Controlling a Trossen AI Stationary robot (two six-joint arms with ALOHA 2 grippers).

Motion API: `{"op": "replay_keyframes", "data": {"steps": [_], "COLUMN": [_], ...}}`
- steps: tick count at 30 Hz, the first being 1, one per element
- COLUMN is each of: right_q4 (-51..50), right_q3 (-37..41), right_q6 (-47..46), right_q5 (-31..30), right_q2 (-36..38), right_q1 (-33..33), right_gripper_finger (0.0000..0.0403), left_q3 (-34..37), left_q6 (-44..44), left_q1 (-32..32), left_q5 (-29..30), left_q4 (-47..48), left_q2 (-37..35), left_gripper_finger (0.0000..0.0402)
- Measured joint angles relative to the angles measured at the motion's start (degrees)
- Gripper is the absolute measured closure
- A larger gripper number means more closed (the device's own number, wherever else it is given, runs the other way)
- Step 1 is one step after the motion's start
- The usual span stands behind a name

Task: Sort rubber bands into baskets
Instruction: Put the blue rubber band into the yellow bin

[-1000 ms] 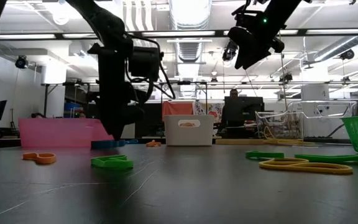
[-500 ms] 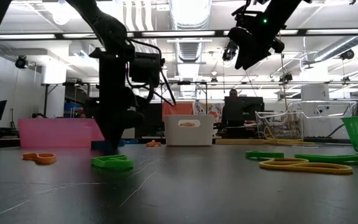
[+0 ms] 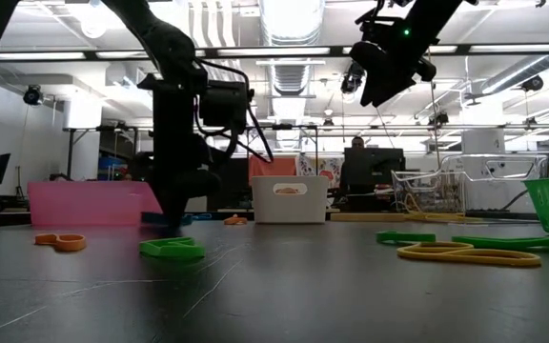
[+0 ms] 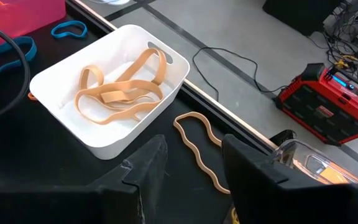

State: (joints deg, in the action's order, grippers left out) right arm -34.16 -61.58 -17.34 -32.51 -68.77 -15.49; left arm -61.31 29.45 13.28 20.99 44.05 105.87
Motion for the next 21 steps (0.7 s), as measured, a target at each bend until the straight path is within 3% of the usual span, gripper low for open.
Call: {"op": "replay_keyframes", "data": {"steps": [3, 12, 16, 21], "right_q4": [0.0, -0.1, -0.1, -0.3], "right_q3": [0.0, 0.0, 0.0, 0.0], "right_q6": [0.0, 0.0, 0.3, 0.5], "right_q5": [0.0, 0.0, 0.0, 0.0], "right_q2": [0.0, 0.0, 0.0, 0.0], "right_q1": [0.0, 0.0, 0.0, 0.0], "right_gripper_finger": [0.0254, 0.0253, 0.0253, 0.0258], "left_q3": [0.1, -0.8, -2.4, -6.0], "left_q6": [-1.0, -3.7, -7.0, -8.7], "left_q1": [-0.1, -5.8, -11.6, -21.9], "left_q5": [-0.2, 0.6, -0.1, -7.1], "left_q4": [-0.1, 4.1, 8.7, 15.4], "left_q2": [-0.4, -8.7, -16.0, -24.7], "left_gripper_finger": [0.0395, 0.0401, 0.0401, 0.0401]}}
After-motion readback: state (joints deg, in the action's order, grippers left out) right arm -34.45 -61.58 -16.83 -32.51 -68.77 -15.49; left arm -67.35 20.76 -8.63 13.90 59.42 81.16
